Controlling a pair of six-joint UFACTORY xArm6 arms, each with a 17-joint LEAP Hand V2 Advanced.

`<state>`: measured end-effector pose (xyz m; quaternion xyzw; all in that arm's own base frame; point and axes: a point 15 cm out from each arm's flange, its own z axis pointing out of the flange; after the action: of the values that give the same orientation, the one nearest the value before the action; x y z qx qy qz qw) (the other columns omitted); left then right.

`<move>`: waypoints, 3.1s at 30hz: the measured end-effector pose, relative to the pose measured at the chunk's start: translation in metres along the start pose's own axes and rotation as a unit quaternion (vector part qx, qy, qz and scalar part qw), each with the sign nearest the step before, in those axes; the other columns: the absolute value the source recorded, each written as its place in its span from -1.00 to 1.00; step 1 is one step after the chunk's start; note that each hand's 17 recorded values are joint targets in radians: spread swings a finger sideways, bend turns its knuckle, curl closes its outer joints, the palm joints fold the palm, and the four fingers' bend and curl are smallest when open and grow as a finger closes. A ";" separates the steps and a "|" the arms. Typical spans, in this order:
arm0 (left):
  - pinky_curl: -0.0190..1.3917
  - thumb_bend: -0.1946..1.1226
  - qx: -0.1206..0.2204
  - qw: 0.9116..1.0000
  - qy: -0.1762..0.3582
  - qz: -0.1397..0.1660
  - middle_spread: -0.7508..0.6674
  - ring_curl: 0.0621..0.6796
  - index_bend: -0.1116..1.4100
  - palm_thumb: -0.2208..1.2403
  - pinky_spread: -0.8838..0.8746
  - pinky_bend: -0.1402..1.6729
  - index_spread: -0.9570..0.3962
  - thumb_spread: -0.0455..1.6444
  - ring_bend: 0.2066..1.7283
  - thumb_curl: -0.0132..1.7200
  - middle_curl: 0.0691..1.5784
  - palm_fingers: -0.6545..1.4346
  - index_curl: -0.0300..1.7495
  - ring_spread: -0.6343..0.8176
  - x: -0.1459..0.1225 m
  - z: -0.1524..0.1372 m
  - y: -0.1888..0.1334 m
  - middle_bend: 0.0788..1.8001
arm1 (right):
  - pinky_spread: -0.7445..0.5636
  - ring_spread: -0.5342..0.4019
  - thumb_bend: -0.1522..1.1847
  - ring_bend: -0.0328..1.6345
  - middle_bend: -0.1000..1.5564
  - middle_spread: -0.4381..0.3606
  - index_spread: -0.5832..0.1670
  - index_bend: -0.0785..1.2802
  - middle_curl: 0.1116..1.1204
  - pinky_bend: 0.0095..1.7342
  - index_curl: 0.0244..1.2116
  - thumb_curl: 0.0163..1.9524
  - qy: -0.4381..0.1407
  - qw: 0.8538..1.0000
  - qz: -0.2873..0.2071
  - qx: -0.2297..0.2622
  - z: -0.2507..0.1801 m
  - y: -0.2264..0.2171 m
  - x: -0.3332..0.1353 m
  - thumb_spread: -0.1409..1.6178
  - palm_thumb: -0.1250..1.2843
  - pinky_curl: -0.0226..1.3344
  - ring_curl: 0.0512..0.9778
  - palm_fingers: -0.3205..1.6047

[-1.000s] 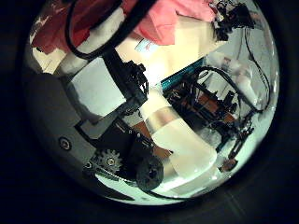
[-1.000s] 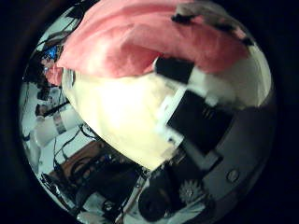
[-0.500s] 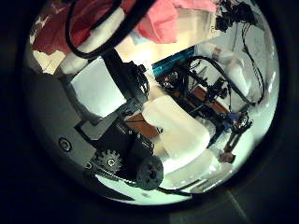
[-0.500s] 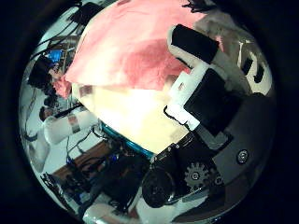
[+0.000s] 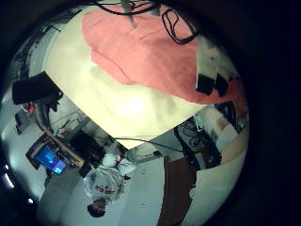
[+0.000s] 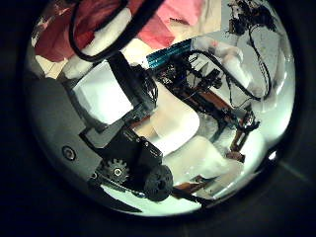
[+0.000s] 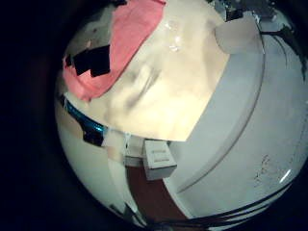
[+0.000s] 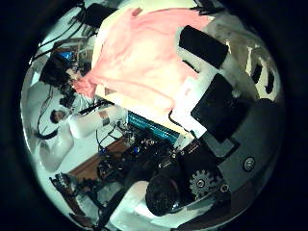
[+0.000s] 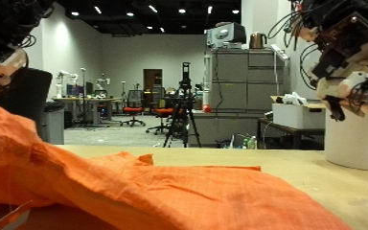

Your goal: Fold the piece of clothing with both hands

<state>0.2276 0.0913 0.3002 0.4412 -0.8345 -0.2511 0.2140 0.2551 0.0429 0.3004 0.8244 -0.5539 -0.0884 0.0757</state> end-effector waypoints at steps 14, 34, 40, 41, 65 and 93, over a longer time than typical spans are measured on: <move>-0.17 -0.72 -0.001 1.000 0.000 0.003 -0.66 0.37 -0.60 0.15 -0.89 0.02 -0.69 0.51 0.01 -0.68 -0.28 0.71 0.18 -0.89 -0.016 -0.018 -0.017 0.19 | -0.49 -0.43 -0.83 0.40 0.17 -0.24 -0.21 -0.33 0.12 0.11 0.03 -0.66 0.005 0.989 -0.096 -0.114 0.088 0.010 -0.042 0.33 -0.09 -0.02 0.18 -0.58; -0.15 -0.72 -0.014 1.000 0.010 0.005 -0.66 0.36 -0.60 0.16 -0.88 0.00 -0.68 0.52 0.02 -0.67 -0.28 0.70 0.19 -0.89 -0.027 -0.041 -0.029 0.19 | -0.02 -0.23 -0.79 0.15 -0.07 -0.03 0.13 -0.43 0.00 -0.30 -0.13 -0.68 0.045 0.993 -0.112 0.006 0.177 -0.028 -0.090 0.29 -0.15 -0.22 0.03 -0.52; -0.15 -0.72 -0.017 1.000 0.011 0.004 -0.66 0.36 -0.60 0.17 -0.88 0.00 -0.68 0.51 0.02 -0.67 -0.28 0.70 0.19 -0.89 -0.029 -0.043 -0.030 0.18 | -0.33 -0.46 -0.76 0.39 0.08 -0.26 -0.14 -0.43 0.22 -0.02 -0.07 -0.63 0.044 0.991 -0.109 0.056 0.166 -0.040 -0.098 0.29 0.09 -0.09 0.20 -0.16; -0.15 -0.72 -0.017 1.000 0.011 0.004 -0.66 0.37 -0.60 0.17 -0.88 0.00 -0.68 0.51 0.02 -0.67 -0.28 0.70 0.19 -0.89 -0.029 -0.043 -0.030 0.18 | -0.36 -0.49 -0.76 0.42 0.10 -0.30 -0.20 -0.37 0.27 0.05 -0.02 -0.62 0.043 0.991 -0.109 0.063 0.165 -0.041 -0.099 0.29 0.13 -0.04 0.24 -0.10; -0.14 -0.72 -0.046 0.997 0.044 0.035 -0.66 0.38 -0.60 0.19 -0.89 -0.02 -0.68 0.51 0.01 -0.67 -0.28 0.70 0.19 -0.88 0.004 -0.046 -0.013 0.18 | -0.30 -0.38 -0.69 0.59 0.59 -0.34 -0.31 0.57 0.55 0.36 0.54 -0.42 0.035 0.990 -0.082 0.105 0.082 -0.024 -0.069 0.48 0.71 0.38 0.54 0.51; -0.09 -0.72 -0.007 0.998 0.058 -0.040 -0.64 0.47 -0.61 0.15 -0.87 -0.08 -0.67 0.69 0.09 -0.65 -0.23 0.66 0.25 -0.84 -0.091 -0.100 -0.102 0.18 | -0.25 -0.37 -0.79 0.60 0.67 -0.27 -0.17 0.64 0.43 0.32 0.52 -0.31 0.013 1.000 0.009 0.018 -0.021 -0.191 0.018 0.53 0.71 0.52 0.62 0.44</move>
<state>0.3971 0.0958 0.3039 0.4864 -0.8009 -0.2388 0.2548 0.4385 0.0986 0.2772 0.8216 -0.5620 -0.0671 0.0683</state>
